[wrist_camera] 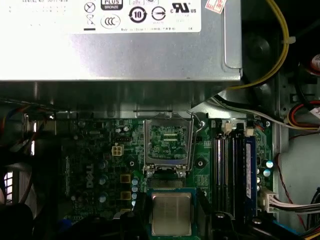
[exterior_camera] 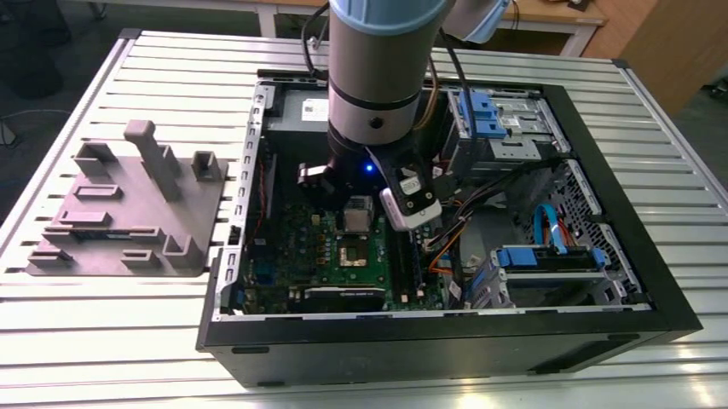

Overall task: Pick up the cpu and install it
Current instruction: 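Place the cpu into insertion slot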

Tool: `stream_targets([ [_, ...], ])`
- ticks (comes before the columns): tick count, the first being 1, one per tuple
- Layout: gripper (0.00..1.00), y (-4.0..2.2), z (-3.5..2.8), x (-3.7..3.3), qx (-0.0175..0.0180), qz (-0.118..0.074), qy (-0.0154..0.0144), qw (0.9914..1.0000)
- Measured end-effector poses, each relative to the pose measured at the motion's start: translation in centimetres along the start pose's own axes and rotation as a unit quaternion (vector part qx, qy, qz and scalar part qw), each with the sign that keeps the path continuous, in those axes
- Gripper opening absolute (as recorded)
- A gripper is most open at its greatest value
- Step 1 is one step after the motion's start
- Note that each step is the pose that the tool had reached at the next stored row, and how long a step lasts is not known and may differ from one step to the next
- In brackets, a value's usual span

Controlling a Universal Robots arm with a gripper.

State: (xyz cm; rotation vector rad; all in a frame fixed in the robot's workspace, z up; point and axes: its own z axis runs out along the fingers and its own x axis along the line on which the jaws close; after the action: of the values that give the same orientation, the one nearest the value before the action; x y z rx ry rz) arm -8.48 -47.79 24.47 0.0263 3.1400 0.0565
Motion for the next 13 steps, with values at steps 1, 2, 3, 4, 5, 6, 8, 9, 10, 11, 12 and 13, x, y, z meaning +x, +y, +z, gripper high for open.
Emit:
stream_targets([
  [1,0.47,-0.01,0.04,0.00,0.0001,0.000,0.0000,1.00000],
  [2,0.47,-0.02,0.04,0.00,0.0001,0.000,0.0000,1.00000],
  [3,0.47,-0.02,0.04,-0.01,0.0001,0.000,0.0001,1.00000],
  [4,0.47,-0.02,0.04,-0.01,0.0002,0.000,0.0001,1.00000],
  [5,0.47,-0.02,0.04,-0.01,0.0002,0.000,0.0001,1.00000],
  [6,0.47,-0.02,0.05,-0.01,0.0001,0.000,0.0000,1.00000],
  [8,0.47,-0.02,0.08,-0.01,0.0001,0.000,0.0000,1.00000],
  [9,0.47,-0.02,0.19,-0.01,-0.0001,0.000,-0.0001,1.00000],
  [10,0.47,-0.02,0.35,-0.01,0.0000,0.000,0.0000,1.00000],
  [11,0.47,-0.04,0.52,-0.01,0.0002,0.000,0.0000,1.00000],
  [12,0.47,-0.04,0.70,-0.01,0.0001,0.000,0.0000,1.00000],
  [13,0.47,-0.05,0.88,-0.01,0.0000,0.000,0.0000,1.00000],
])
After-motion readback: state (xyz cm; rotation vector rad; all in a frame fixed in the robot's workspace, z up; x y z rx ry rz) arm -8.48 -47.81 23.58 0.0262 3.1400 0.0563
